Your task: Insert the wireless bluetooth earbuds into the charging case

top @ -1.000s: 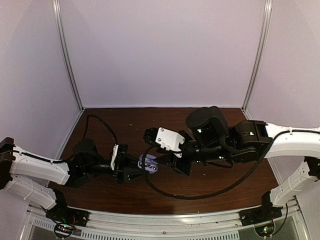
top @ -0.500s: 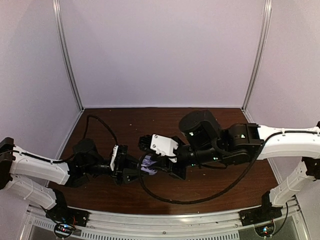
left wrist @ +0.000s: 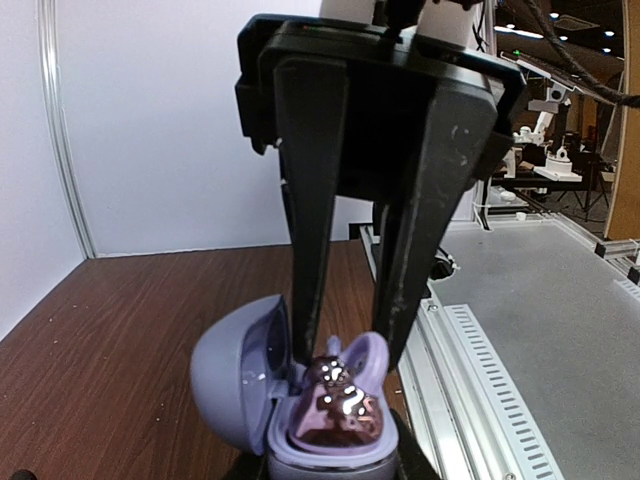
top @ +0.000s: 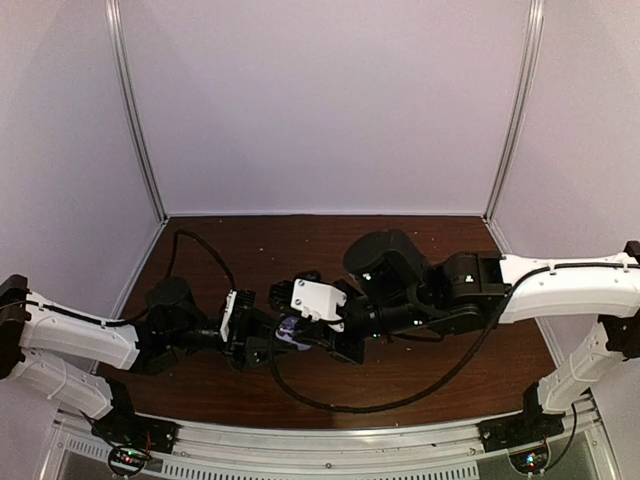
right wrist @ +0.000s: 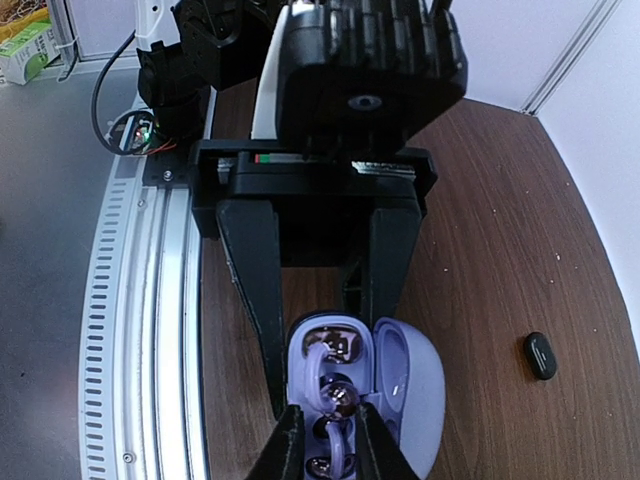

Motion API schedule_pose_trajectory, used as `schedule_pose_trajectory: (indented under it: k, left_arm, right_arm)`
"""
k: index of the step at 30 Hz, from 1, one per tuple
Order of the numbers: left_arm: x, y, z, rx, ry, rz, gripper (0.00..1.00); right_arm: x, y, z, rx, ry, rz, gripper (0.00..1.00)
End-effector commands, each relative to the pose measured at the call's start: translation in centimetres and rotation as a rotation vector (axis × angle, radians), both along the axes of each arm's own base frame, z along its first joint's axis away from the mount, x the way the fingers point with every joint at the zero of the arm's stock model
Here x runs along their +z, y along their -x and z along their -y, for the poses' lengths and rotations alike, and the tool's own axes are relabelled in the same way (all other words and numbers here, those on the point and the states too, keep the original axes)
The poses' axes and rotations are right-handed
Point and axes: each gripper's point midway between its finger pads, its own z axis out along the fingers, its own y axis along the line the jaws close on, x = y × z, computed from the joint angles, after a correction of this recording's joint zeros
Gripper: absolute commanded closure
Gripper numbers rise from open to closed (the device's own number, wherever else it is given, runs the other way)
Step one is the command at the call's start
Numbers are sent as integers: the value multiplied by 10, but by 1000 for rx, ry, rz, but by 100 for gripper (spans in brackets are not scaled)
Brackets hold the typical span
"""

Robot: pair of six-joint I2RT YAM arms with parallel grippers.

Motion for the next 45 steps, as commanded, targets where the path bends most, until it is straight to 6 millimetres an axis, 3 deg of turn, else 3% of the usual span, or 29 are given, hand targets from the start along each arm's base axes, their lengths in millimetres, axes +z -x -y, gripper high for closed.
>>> schedule_pose_trajectory:
  k: [1,12,17,25,31,45]
  left_arm:
    - [20,5,1,-26,68,54,100]
    - [20,5,3,-34,64,58,100]
    - [21,4,2,-27,66,64,100]
    - [18,3,4,-25,56,64,100]
    - [17,3,7,-36,51,64,100]
    - [17,4,5,-37,52,65,100]
  right_arm:
    - [6,0,-7,13,-27,4,83]
    - [-10,-1,-8,17,7,-12,92]
    - [-11,-4,-2,-5,25,-9,83]
    - [20,-3,7,-21,-39,7,78]
    - [39,0,1,1,-90,7,78]
    - [16,-4,-9,7,-42,9,82]
